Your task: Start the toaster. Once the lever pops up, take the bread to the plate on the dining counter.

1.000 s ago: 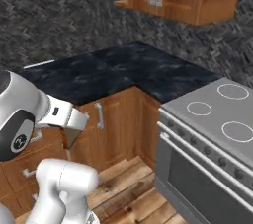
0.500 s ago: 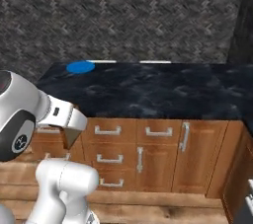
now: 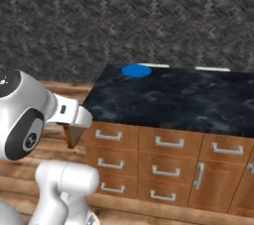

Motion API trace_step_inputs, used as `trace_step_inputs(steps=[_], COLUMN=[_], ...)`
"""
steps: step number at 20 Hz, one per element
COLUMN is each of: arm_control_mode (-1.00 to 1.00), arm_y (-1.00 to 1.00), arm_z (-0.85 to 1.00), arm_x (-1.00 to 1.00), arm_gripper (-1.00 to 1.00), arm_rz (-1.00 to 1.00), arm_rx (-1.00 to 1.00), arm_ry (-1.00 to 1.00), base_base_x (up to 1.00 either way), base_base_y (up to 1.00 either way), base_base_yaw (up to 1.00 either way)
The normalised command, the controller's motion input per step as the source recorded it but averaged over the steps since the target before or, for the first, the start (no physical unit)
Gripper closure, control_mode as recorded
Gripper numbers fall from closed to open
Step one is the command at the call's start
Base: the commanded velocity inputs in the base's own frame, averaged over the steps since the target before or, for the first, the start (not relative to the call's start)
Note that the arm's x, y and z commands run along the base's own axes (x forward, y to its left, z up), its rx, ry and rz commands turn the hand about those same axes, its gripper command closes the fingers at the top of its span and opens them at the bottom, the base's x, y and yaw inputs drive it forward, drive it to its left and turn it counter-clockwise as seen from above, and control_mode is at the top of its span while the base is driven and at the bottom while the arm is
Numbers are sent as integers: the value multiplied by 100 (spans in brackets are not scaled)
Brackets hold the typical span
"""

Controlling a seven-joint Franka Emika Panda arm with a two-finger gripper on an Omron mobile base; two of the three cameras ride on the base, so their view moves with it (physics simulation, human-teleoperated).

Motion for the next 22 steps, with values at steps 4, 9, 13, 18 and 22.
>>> trace_step_inputs(steps=[4, 9, 13, 18, 22], arm_control_mode=[100, 100, 100, 100, 100], arm_y=[0, 0, 0, 0, 0], arm_z=[0, 0, 0, 0, 0], arm_x=[0, 0, 0, 0, 0], arm_gripper=[100, 100, 100, 100, 100], arm_rz=[0, 0, 0, 0, 0], arm_rx=[0, 0, 0, 0, 0], arm_ry=[0, 0, 0, 0, 0], base_base_x=[44, 39, 5, 1, 6], base_base_y=[100, 100, 100, 100, 100], base_base_yaw=[-11, -34, -51, -50, -56])
